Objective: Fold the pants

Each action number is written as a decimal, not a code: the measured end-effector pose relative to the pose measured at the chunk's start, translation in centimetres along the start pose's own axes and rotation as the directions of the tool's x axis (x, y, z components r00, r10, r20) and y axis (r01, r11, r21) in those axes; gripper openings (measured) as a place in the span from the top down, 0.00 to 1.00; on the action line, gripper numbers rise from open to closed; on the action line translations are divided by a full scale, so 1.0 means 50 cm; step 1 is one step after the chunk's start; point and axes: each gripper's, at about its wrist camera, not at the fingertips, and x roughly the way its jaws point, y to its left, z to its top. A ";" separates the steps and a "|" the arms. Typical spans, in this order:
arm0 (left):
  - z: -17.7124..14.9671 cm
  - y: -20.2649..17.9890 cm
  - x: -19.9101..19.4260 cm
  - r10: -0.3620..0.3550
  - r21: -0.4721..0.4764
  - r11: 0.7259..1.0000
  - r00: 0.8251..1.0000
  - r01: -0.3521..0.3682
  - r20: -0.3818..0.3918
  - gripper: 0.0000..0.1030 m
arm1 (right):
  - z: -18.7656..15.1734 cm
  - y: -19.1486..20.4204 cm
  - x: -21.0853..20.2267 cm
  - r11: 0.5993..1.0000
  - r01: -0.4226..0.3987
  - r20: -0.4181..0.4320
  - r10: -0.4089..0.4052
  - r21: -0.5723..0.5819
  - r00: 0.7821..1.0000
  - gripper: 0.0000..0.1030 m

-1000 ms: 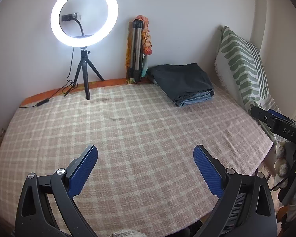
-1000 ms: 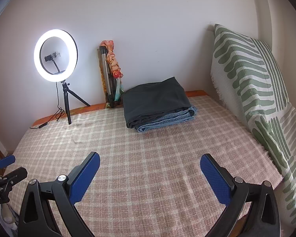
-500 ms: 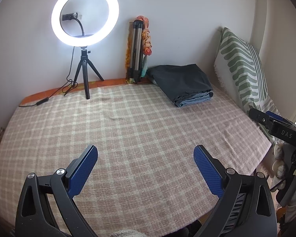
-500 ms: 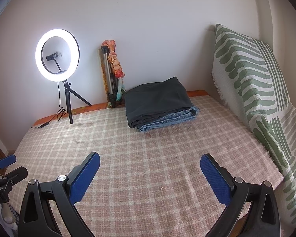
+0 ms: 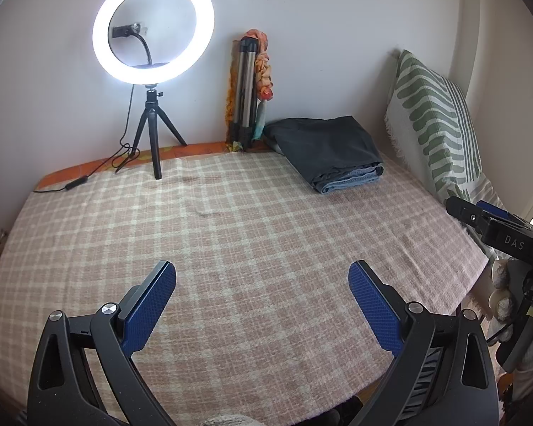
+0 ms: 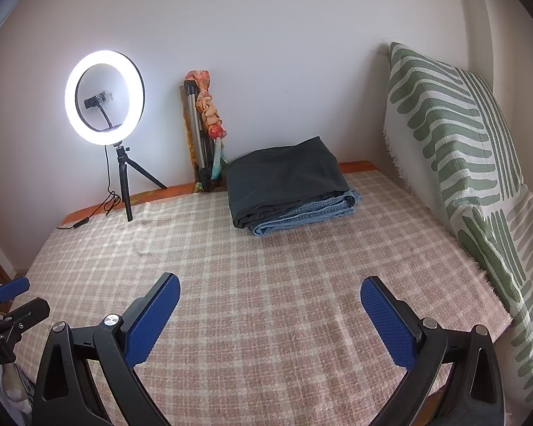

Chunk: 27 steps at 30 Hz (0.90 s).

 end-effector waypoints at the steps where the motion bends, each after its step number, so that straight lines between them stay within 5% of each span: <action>1: 0.001 0.002 0.001 -0.002 0.001 1.000 1.000 0.002 -0.002 0.05 | 0.000 0.000 0.000 1.000 0.000 0.000 0.000 0.000 1.000 0.00; 27: 0.001 0.004 0.005 -0.006 -0.001 1.000 1.000 0.006 -0.006 0.05 | -0.006 0.003 0.003 1.000 -0.006 -0.004 0.006 0.001 1.000 0.00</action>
